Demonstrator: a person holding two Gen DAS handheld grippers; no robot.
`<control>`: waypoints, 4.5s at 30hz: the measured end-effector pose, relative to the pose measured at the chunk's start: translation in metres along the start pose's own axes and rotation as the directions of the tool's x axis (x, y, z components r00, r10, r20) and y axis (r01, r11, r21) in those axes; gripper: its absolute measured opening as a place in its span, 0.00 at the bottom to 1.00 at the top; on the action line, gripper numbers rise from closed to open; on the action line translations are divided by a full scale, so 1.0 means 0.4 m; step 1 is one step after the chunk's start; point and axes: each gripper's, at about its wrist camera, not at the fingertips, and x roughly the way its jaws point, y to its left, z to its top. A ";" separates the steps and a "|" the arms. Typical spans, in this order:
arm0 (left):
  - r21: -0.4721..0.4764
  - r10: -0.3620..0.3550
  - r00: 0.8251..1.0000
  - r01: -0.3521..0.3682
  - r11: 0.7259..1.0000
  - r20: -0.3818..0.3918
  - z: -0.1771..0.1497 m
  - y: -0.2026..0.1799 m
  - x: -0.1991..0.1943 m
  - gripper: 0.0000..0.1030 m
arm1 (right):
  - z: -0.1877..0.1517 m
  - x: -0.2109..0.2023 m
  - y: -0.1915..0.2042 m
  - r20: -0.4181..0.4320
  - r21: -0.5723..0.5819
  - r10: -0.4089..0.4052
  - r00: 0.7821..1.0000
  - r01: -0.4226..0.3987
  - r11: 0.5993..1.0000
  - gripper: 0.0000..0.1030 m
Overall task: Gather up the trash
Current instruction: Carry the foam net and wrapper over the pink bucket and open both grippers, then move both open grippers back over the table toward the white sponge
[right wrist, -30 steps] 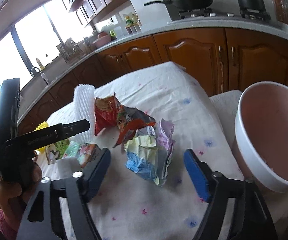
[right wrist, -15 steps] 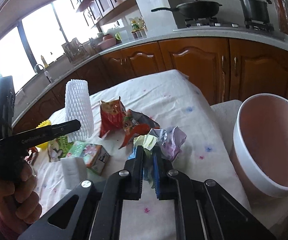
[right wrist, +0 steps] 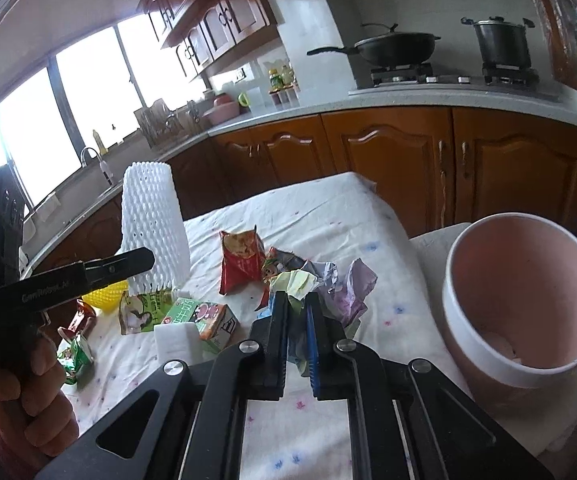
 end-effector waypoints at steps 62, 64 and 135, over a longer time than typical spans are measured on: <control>0.219 -0.209 0.907 0.302 0.928 -0.366 -0.031 -0.535 0.384 0.09 | 0.031 -0.157 -0.456 0.105 0.289 -0.171 0.980 0.134 0.948 0.08; 0.213 -0.205 0.900 0.303 0.929 -0.384 -0.035 -0.538 0.399 0.09 | 0.033 -0.148 -0.466 0.097 0.293 -0.166 0.981 0.132 0.947 0.08; -0.106 0.052 0.992 -0.064 0.992 -0.111 -0.180 0.085 -0.020 0.67 | -0.044 -0.067 -0.080 0.025 0.125 0.032 0.999 -0.035 0.991 0.99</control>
